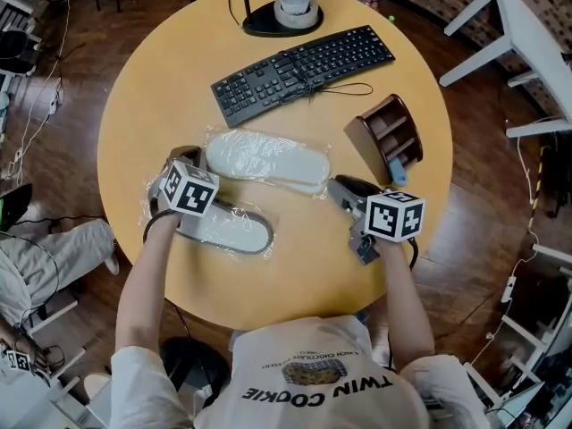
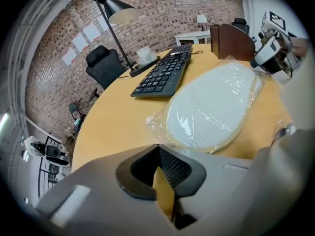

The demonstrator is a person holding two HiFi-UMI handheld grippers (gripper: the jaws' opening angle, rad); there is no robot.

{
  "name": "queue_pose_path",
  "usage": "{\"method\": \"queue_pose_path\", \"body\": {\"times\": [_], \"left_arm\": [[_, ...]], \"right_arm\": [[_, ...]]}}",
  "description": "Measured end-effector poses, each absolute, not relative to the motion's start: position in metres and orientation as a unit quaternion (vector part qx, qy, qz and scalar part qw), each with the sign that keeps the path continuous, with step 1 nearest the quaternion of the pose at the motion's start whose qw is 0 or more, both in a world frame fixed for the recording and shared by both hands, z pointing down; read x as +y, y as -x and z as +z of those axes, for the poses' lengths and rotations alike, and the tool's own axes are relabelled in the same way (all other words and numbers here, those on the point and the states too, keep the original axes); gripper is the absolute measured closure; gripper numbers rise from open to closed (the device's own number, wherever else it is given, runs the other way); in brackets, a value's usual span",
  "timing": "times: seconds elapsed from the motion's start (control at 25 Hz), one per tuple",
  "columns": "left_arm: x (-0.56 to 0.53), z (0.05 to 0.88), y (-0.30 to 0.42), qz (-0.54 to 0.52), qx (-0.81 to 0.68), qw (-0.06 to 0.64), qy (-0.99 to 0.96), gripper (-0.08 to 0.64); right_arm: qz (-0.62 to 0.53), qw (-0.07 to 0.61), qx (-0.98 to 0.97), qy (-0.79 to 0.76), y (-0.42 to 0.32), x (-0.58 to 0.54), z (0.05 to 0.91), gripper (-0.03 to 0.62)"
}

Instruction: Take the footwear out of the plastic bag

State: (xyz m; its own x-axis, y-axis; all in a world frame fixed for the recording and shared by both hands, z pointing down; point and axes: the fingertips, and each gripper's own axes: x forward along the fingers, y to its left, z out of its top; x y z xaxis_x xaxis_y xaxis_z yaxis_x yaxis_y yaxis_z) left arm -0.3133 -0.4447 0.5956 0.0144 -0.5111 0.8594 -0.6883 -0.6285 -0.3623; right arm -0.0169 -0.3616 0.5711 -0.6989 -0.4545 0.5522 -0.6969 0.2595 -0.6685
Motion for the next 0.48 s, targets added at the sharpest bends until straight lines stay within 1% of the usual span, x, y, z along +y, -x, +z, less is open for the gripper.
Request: {"method": "queue_pose_path", "body": {"times": [0.16,0.24,0.32,0.48], "left_arm": [[-0.445,0.595,0.312,0.564,-0.42,0.067,-0.707,0.554],[-0.445,0.595,0.312,0.564,-0.42,0.066,-0.708,0.554],[-0.445,0.595,0.312,0.564,-0.42,0.066,-0.708,0.554],[-0.446,0.597,0.311,0.562,-0.421,0.065,-0.709,0.554]], "right_arm": [[0.408,0.225,-0.804,-0.369,0.013,-0.368,0.58,0.499],[0.377,0.263,-0.812,-0.36,0.014,-0.372,0.583,0.5],[0.369,0.28,-0.815,-0.349,0.017,-0.376,0.586,0.5],[0.385,0.275,-0.812,-0.341,0.017,-0.381,0.588,0.5]]}}
